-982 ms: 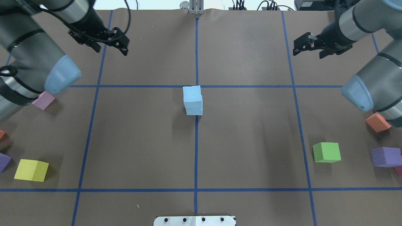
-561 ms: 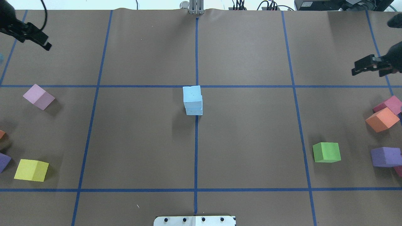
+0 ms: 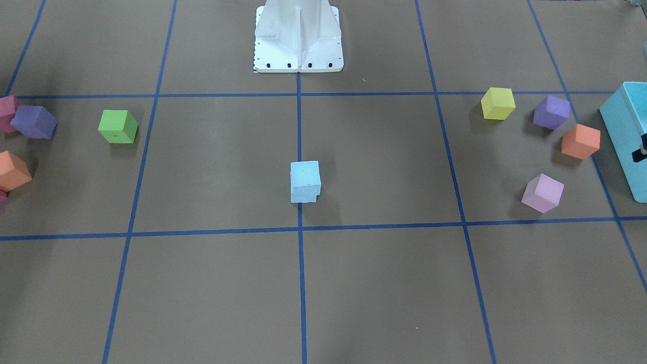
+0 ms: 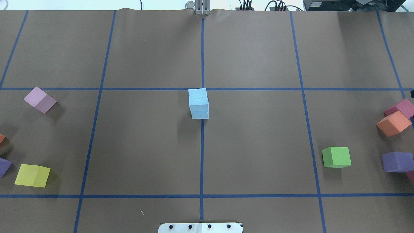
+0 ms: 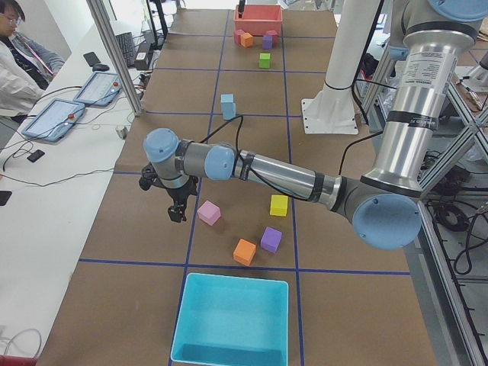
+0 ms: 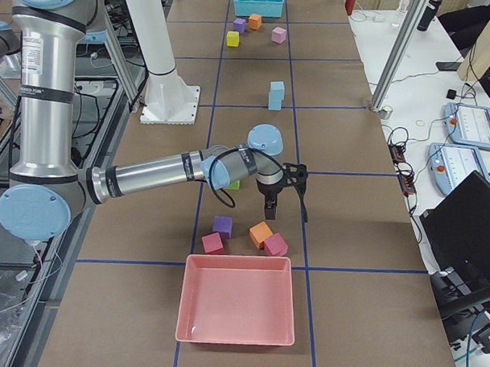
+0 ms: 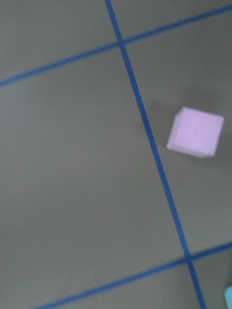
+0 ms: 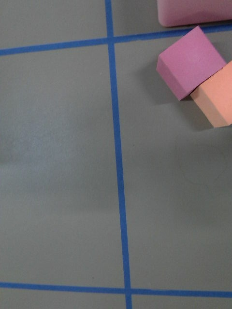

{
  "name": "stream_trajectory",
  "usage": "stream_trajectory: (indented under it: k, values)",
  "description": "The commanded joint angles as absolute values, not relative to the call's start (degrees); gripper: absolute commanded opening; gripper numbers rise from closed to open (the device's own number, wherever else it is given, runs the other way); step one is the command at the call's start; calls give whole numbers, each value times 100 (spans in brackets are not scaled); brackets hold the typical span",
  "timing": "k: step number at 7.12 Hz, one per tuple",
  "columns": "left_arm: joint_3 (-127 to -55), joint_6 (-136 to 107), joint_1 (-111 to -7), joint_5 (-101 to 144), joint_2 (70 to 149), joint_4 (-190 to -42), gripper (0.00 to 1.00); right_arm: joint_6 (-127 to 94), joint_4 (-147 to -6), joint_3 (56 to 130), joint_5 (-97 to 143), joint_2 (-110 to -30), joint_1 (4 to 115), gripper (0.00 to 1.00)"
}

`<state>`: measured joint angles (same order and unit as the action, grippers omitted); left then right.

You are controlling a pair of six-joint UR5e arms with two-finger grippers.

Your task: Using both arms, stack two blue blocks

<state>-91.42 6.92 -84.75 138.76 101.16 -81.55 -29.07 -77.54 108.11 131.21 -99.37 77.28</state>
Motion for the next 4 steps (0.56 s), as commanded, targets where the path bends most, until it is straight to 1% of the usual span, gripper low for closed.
stream_trajectory:
  k: [1,2,4]
  values:
    - [-8615,1308,-8675,13869,9915,-8183,99,-2453,-7769,10819,13340,-10387,8128,100]
    - [-8613,1275,-8701,13869,9792,-8209,99,-2452,-7770,10828,13342,-10510,8199,100]
    - [-8613,1248,-8736,13860,9791,-8200,99,-2452,-7761,10872,13342,-10678,8235,100]
